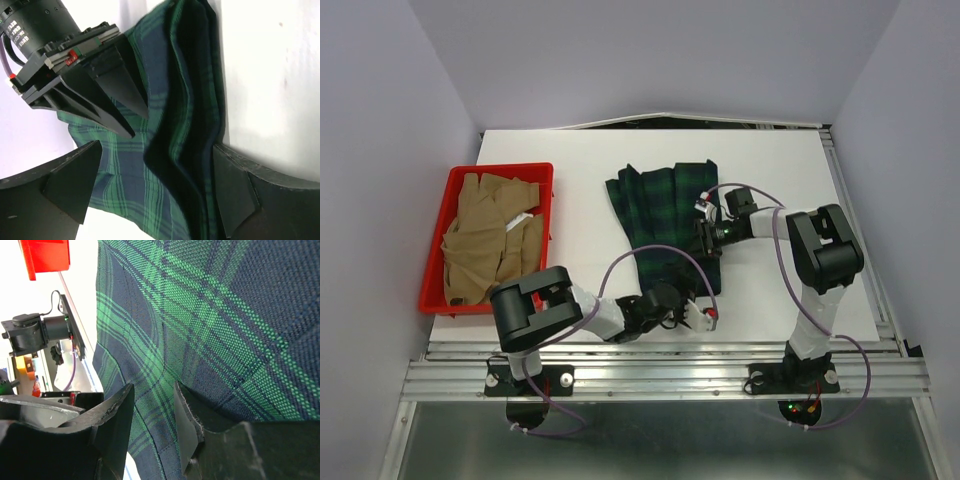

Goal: Fold and stack the skirts
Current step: Fold the skirt

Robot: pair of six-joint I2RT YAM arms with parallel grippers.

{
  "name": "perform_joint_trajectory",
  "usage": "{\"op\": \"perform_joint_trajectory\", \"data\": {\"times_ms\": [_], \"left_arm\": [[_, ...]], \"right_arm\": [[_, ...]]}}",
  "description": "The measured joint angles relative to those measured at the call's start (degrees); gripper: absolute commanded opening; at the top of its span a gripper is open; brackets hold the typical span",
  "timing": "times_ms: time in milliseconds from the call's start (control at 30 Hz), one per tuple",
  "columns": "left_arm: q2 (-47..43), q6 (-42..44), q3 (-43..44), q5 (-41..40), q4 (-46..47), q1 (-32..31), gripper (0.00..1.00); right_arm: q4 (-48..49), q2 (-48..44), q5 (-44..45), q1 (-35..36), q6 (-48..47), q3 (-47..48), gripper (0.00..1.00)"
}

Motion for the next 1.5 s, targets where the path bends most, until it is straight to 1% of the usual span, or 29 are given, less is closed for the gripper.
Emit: {"op": "perform_joint_trajectory", "data": {"times_ms": [100,133,200,233,300,333,367,433,467,533,600,667,733,833,867,933,1067,1133,1167,1267,1300,1367,1400,1500], "left_arm": [[1.2,-1.3,1.7,-0.8,-1.2,-0.2,0.72],[1.5,-1.9,2.0,-1.1,-1.6,-0.2,0.51],[1.6,-3.1,2.6,-1.4,-4.4,-0.4,0.36],[1.6,-4.2,2.6,-1.5,-5.8,-0.5,0.22],[1.6,-5.8,3.1,-1.3,-9.8,-0.7,0.10],[1.4,-6.6,3.5,-1.3,-11.3,-0.8,0.03],[1.0,-7.5,4.0,-1.2,-13.2,-0.9,0.00],[-0.9,-10.0,5.4,0.0,-18.3,-1.0,0.00],[-2.0,-11.4,5.7,0.7,-20.7,-1.0,0.00],[-4.7,-13.1,5.9,2.1,-25.6,-1.2,0.00],[-6.8,-14.8,6.0,3.6,-30.0,-1.9,0.00],[-8.5,-16.9,6.2,5.5,-34.5,-3.0,0.00],[-9.6,-18.9,6.7,7.3,-38.4,-3.6,0.00],[-11.2,-21.7,7.5,9.6,-42.9,-3.8,0.00],[-12.2,-22.8,7.8,10.3,-44.6,-3.8,0.00],[-13.3,-24.5,8.4,11.6,-47.4,-3.8,0.00],[-14.7,-27.9,10.4,15.0,-52.1,-3.8,0.00],[-15.7,-29.2,11.4,16.7,-54.4,-3.8,0.00],[-16.3,-29.7,12.0,17.4,-55.4,-3.8,0.00],[-17.3,-31.1,14.3,19.7,-57.9,-3.8,0.00],[-17.4,-31.5,15.2,20.3,-59.0,-3.8,0.00],[-17.5,-32.0,17.0,21.5,-60.8,-3.7,0.00],[-17.6,-32.3,18.0,22.1,-61.9,-3.7,0.00],[-17.6,-32.8,20.6,23.9,-65.1,-3.6,0.00]], "right_arm": [[0.6,0.0,-0.3,0.0,0.0,-0.5,0.43],[0.8,0.0,-0.5,0.0,0.0,-0.6,0.43],[1.2,-0.1,-0.7,0.0,0.1,-0.9,0.43],[1.4,-0.1,-0.9,0.0,0.2,-1.0,0.43],[1.6,-0.2,-0.9,0.1,0.4,-1.2,0.45],[1.4,-0.4,-0.9,0.2,0.4,-1.3,0.46],[1.0,-0.9,-0.4,0.4,0.4,-1.3,0.51],[-0.2,-1.6,0.4,0.8,0.2,-0.9,0.56],[-1.6,-2.1,1.1,1.1,0.0,-0.2,0.61],[-4.2,-2.8,3.8,1.8,-0.4,3.5,0.63],[-5.7,-2.8,6.1,1.7,-0.9,8.7,0.62],[-7.1,-2.5,8.1,1.4,-1.9,17.1,0.62],[-7.6,-1.8,9.2,1.0,-2.8,23.4,0.63],[-7.4,1.4,10.7,0.4,-4.4,33.1,0.70],[-7.4,2.6,11.0,0.2,-4.8,34.8,0.75],[-7.5,5.4,11.8,0.0,-6.1,36.9,0.77],[-9.2,12.8,12.2,-0.3,-9.0,38.2,0.81],[-10.9,16.5,12.1,-0.3,-10.7,38.2,0.81],[-10.9,17.5,11.4,-0.3,-11.1,38.1,0.80],[-10.9,17.9,9.9,-0.3,-13.5,38.1,0.69],[-10.8,17.9,9.6,0.0,-14.4,37.8,0.62],[-10.4,17.8,9.3,0.3,-15.6,36.9,0.54],[-10.1,17.6,8.9,0.6,-16.2,36.0,0.48],[-9.2,16.5,8.1,1.5,-17.9,32.7,0.41]]}}
